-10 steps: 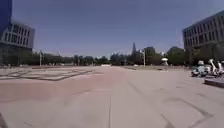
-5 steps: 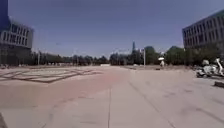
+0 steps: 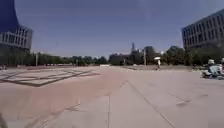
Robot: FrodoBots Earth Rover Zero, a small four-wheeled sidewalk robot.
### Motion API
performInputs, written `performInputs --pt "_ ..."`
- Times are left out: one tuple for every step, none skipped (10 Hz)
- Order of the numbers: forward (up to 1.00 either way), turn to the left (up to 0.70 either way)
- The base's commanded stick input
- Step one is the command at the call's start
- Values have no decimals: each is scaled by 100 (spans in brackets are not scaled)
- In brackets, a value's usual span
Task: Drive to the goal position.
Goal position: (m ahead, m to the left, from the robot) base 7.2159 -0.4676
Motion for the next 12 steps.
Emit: performInputs --pt "100 0" --pt "100 0" --pt "100 0" --pt "100 0" --pt "100 0" --pt "100 0" --pt "100 0" --pt "100 0" --pt "100 0" --pt "100 0" --pt "100 0" --pt "100 0"
